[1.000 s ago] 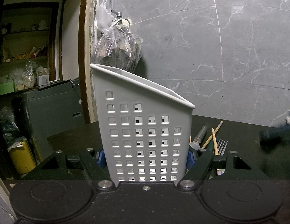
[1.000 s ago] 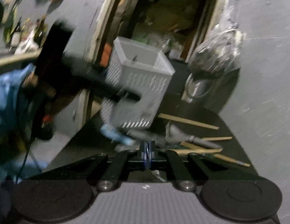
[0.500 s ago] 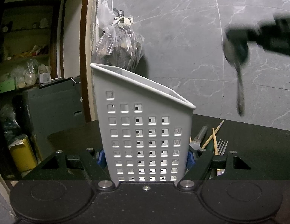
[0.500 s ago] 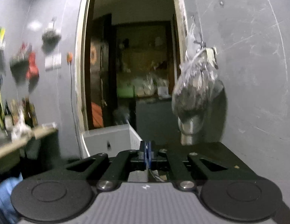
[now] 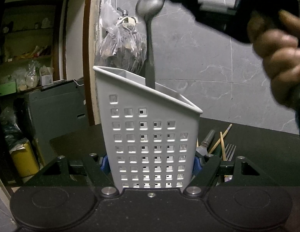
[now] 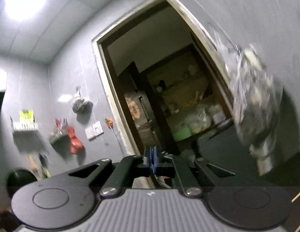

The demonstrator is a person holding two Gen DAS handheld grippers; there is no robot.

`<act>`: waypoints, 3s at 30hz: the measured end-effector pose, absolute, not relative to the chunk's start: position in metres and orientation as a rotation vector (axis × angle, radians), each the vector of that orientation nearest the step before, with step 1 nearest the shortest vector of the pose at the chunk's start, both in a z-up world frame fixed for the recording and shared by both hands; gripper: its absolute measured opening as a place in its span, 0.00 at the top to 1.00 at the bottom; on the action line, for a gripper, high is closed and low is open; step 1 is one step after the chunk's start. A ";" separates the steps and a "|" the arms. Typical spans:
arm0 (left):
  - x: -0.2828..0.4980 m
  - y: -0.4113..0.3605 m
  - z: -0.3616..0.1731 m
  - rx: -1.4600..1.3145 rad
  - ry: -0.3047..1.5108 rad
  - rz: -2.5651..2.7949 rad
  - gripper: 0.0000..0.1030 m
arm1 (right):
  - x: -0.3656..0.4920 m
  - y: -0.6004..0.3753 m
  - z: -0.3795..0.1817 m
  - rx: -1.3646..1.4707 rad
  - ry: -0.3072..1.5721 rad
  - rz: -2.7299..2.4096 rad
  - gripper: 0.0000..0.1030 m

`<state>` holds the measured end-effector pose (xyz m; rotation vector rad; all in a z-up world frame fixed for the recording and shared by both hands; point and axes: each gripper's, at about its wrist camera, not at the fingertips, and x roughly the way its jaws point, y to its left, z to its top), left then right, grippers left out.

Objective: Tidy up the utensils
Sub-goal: 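Lower the spoon into the caddy with the right gripper and release, then move the right gripper back over the utensil pile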

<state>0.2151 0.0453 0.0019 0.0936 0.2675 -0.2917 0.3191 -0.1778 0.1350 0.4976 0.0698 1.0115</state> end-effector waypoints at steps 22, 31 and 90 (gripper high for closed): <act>0.215 0.047 -0.002 0.091 0.261 -0.295 0.26 | 0.346 -0.180 0.064 0.438 0.335 0.899 0.92; 0.214 0.046 -0.002 0.093 0.261 -0.296 0.26 | 0.318 -0.194 0.068 0.345 0.294 0.884 0.39; 0.214 0.047 -0.002 0.096 0.262 -0.296 0.26 | 0.273 -0.224 -0.020 0.005 0.665 0.530 0.15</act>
